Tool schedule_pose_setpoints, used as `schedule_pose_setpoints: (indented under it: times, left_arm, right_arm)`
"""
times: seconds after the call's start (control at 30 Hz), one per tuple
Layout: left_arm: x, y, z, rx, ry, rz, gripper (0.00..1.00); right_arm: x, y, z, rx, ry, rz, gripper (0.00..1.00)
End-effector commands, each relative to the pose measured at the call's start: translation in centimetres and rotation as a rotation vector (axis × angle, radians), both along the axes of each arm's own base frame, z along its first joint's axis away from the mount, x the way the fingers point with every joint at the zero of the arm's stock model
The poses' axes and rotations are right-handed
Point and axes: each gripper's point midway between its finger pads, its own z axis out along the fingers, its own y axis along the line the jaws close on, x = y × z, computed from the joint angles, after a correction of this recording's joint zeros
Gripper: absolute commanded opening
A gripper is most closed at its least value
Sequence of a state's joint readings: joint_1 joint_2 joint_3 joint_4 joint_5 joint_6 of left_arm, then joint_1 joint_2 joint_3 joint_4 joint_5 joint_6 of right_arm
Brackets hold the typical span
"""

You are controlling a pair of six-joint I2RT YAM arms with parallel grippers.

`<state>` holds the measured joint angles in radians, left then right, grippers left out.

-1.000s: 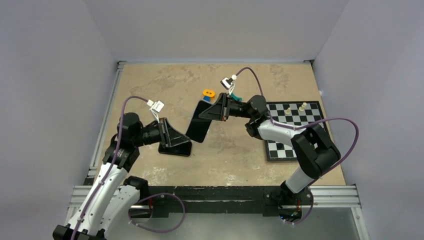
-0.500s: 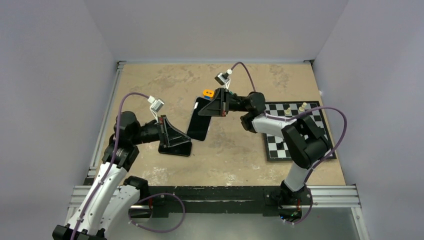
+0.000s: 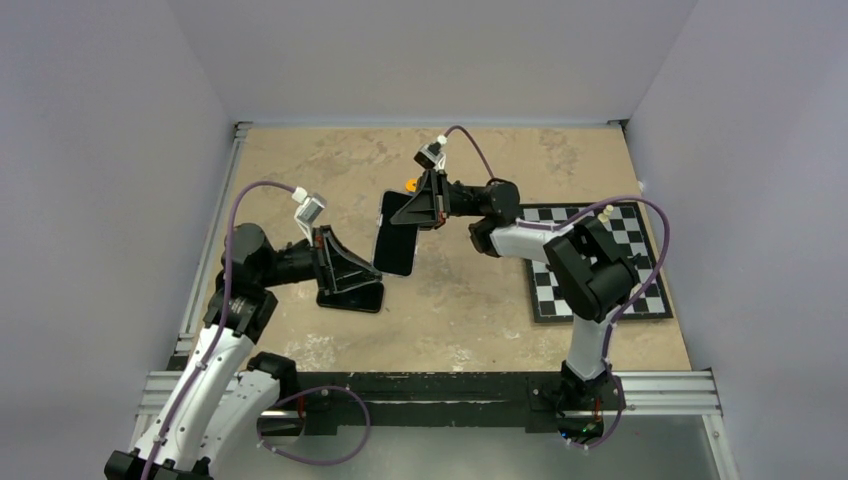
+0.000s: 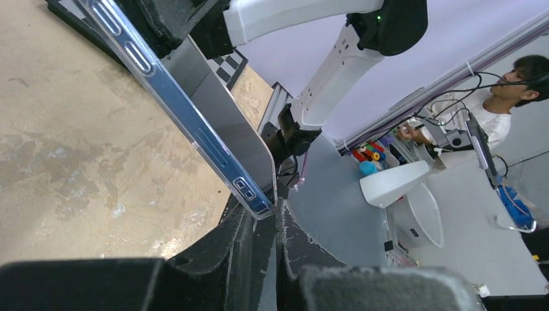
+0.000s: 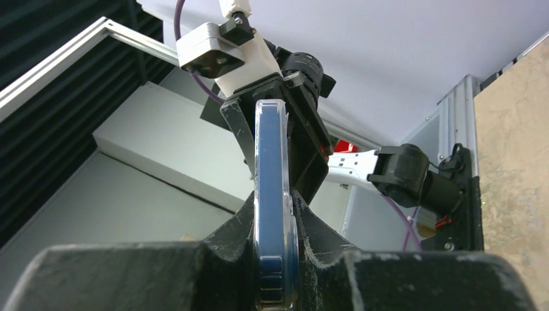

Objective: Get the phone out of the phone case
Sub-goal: Remove the phone case from the phone.

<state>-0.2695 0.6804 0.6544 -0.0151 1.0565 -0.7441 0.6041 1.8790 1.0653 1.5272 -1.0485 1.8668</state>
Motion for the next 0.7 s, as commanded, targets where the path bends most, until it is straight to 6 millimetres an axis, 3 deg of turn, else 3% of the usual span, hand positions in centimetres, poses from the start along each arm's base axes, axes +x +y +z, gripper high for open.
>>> schedule_pose_setpoints:
  times: [0.0,0.2,0.43,0.67]
  left_arm:
    - [0.6,-0.3,1.9,-0.028,-0.171,-0.012,0.00]
    - [1.5,-0.3,1.6,-0.011,-0.164,0.008,0.00]
    - [4.7,1.0,-1.9,0.098,-0.049,0.190,0.00]
    - [6.0,2.8,-3.6,0.136,-0.009,0.278,0.00]
  right_arm:
    - [-4.0,-0.5,4.3,0.186,-0.168,0.072,0.00]
    - [-4.0,-0.2,5.4,0.209,-0.158,0.085,0.00]
    - [-4.5,-0.5,7.1,0.242,-0.154,0.094,0.00]
    - [-5.2,-1.1,8.2,0.262,-0.152,0.091,0.00]
